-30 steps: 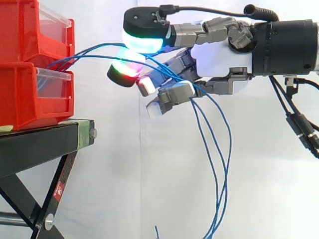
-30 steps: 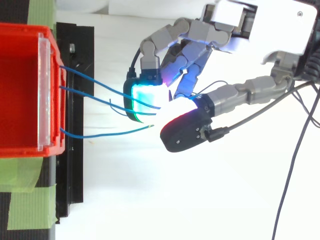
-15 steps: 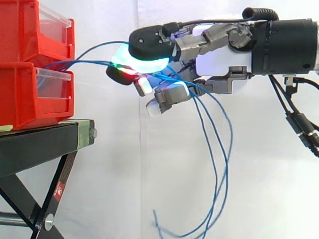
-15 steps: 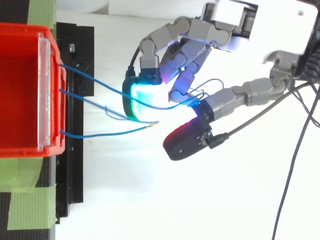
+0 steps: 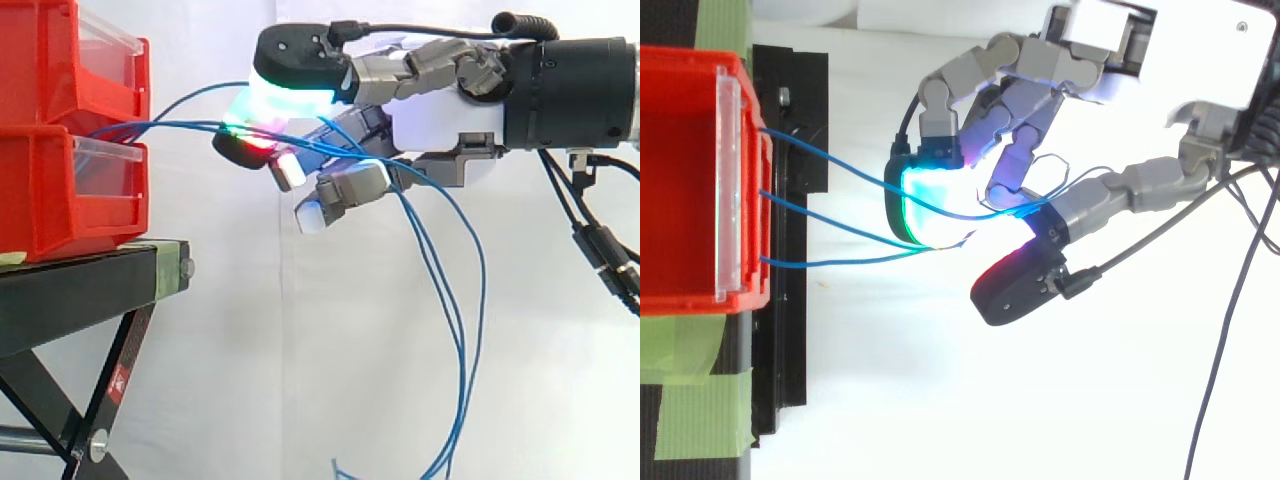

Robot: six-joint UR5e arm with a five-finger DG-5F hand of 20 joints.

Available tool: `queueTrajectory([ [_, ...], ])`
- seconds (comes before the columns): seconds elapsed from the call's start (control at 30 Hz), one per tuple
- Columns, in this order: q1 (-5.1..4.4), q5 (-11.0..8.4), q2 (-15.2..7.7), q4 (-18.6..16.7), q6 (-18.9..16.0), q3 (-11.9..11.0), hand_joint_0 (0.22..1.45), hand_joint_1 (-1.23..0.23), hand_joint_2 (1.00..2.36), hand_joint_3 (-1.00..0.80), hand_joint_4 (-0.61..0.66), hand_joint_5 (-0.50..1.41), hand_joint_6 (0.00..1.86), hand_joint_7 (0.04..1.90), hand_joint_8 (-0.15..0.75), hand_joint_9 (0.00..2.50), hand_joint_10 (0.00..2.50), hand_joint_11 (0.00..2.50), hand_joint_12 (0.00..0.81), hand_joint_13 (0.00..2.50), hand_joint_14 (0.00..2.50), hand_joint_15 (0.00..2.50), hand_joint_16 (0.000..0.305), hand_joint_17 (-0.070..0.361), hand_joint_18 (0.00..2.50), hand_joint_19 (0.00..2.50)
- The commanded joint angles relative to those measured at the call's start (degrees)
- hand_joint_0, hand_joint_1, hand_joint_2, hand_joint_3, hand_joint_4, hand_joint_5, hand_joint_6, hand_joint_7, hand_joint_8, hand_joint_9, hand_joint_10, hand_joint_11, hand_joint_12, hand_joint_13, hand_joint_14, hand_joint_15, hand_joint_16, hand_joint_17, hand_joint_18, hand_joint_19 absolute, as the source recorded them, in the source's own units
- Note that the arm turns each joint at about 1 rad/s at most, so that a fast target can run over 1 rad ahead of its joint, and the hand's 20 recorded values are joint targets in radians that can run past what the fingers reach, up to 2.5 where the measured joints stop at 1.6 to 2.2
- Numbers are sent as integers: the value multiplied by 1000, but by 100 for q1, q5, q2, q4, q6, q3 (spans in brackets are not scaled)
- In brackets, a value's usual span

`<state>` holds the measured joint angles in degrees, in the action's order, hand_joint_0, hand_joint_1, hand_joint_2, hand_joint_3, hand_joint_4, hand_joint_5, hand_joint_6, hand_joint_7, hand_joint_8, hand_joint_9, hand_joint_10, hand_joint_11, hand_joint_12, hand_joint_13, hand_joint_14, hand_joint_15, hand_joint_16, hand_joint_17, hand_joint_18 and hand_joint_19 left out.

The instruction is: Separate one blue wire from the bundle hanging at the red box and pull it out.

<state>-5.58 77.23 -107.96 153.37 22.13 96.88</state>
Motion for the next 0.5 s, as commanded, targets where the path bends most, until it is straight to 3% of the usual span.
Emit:
queueTrajectory([
  [0.0,-5,-6,-5,0,2,6,565,-745,1000,-500,240,-243,838,1114,353,927,20,1120,326,1416,2,1558,55,124,671,797],
  [0.17,4,3,3,0,2,6,555,-754,1000,-500,234,-222,812,1120,358,980,21,1137,324,1426,2,1552,55,124,674,804],
  [0.3,-5,3,-5,-9,2,-3,534,-634,1000,-500,245,-197,773,1082,360,1045,22,1133,335,1448,2,1554,56,126,694,799],
  [0.47,-5,3,3,-9,2,-3,547,-593,1000,-500,240,-155,654,1238,364,1075,26,1129,326,1447,4,1549,55,124,691,803],
])
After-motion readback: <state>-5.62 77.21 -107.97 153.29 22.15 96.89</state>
